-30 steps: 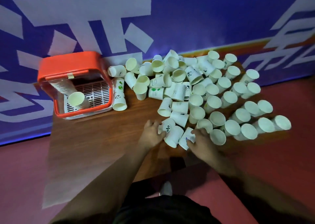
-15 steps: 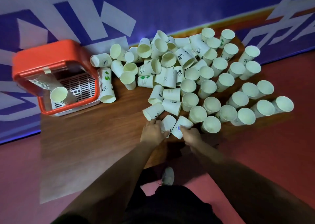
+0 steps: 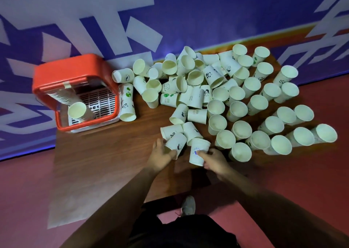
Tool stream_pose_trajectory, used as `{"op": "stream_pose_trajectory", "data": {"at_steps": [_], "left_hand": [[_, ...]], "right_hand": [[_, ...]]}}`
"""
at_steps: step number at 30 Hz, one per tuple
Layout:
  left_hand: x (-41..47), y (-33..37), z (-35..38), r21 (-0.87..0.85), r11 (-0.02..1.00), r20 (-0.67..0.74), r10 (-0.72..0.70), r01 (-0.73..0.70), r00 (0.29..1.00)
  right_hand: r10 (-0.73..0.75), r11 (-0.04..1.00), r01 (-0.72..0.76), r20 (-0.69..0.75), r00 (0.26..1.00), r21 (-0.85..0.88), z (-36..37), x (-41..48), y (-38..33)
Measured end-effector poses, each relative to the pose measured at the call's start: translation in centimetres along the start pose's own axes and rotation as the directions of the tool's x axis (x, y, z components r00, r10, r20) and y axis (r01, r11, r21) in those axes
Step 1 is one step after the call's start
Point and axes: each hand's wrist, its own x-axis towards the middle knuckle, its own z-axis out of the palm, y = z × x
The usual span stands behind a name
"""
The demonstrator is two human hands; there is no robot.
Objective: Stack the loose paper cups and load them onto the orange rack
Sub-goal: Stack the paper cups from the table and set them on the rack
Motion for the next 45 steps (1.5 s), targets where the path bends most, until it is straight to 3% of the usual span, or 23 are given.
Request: {"op": "stream_pose_trajectory", "data": {"at_steps": [5, 11, 17, 24, 32, 39, 41, 45], "left_hand": [[-0.1, 0.0, -3.6, -0.076, 0.997, -0.067, 0.025, -0.030, 0.997], [-1.0, -0.6, -7.0, -0.189, 0.981, -0.160, 0.000, -0.030, 0.987], [-2.0, -2.3, -9.1, -0.351, 0.936, -0.241, -0.062, -0.028, 0.969], [-2.4, -4.1, -12.6, -0.350, 0.935, -0.353, -0.074, -0.059, 0.933], [-1.5, -6.8, -20.5, -0.311, 0.931, -0.506, 0.007, -0.190, 0.862], [-0.7, -7.9, -29.1, -0.266, 0.932, -0.734, -0.029, -0.248, 0.679], [0.2, -8.4, -30.8, -0.241, 0.950, -0.741, -0.046, -0.201, 0.670], [3.0, -9.3, -33.1, -0.211, 0.969, -0.694, -0.058, -0.125, 0.718]], "right_hand": [[-0.131, 0.982, 0.126, -0.032, 0.991, -0.139, 0.1, -0.8, -2.5], [-0.244, 0.933, 0.256, 0.077, 0.967, -0.254, 1.4, -2.4, -6.1], [-0.263, 0.932, 0.310, 0.238, 0.935, -0.188, 3.2, -2.7, -8.8], [-0.264, 0.939, 0.323, 0.356, 0.896, -0.117, 5.8, -2.1, -10.5], [-0.330, 0.923, 0.369, 0.264, 0.906, -0.113, 11.0, -2.2, -14.4], [-0.432, 0.862, 0.482, 0.271, 0.860, -0.156, 16.5, -2.5, -18.3], [-0.450, 0.850, 0.504, 0.286, 0.846, -0.152, 18.3, -2.8, -19.3], [-0.486, 0.832, 0.540, 0.304, 0.819, -0.125, 21.7, -3.4, -20.5]]}}
